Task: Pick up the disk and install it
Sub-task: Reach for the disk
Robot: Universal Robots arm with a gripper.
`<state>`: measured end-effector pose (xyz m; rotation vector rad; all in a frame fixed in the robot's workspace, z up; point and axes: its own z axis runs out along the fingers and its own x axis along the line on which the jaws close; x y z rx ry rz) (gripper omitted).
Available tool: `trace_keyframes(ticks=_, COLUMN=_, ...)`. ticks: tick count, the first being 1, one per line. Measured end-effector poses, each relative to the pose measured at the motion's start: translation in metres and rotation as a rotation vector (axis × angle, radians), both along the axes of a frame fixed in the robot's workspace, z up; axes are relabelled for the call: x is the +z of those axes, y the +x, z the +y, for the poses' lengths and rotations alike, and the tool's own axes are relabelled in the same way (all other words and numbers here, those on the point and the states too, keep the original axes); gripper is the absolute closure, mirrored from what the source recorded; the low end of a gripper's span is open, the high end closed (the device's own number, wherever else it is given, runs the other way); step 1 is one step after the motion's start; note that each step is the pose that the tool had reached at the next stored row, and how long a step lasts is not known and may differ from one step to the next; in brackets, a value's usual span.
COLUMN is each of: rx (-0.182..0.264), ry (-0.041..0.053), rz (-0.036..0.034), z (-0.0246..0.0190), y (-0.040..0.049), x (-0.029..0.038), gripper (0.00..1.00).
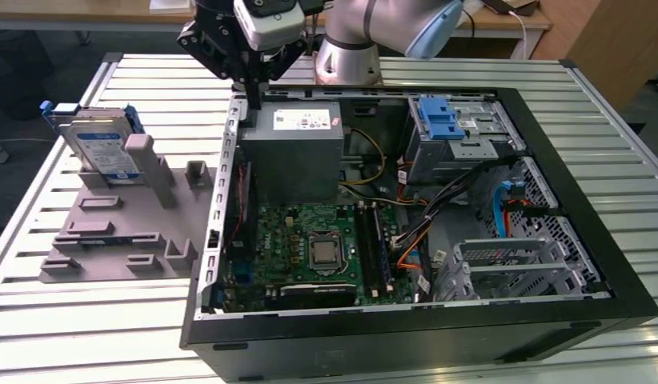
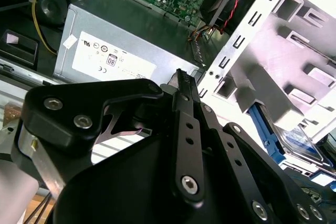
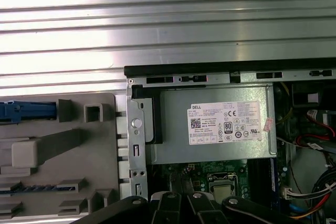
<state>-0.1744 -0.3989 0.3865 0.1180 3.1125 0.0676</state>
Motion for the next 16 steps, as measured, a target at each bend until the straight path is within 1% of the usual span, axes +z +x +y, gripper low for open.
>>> trace_keyframes(ticks=16, rx=0.0, ry=0.0, rz=0.0, z=0.0, y=-0.0085, x=-0.0002, gripper=0.89)
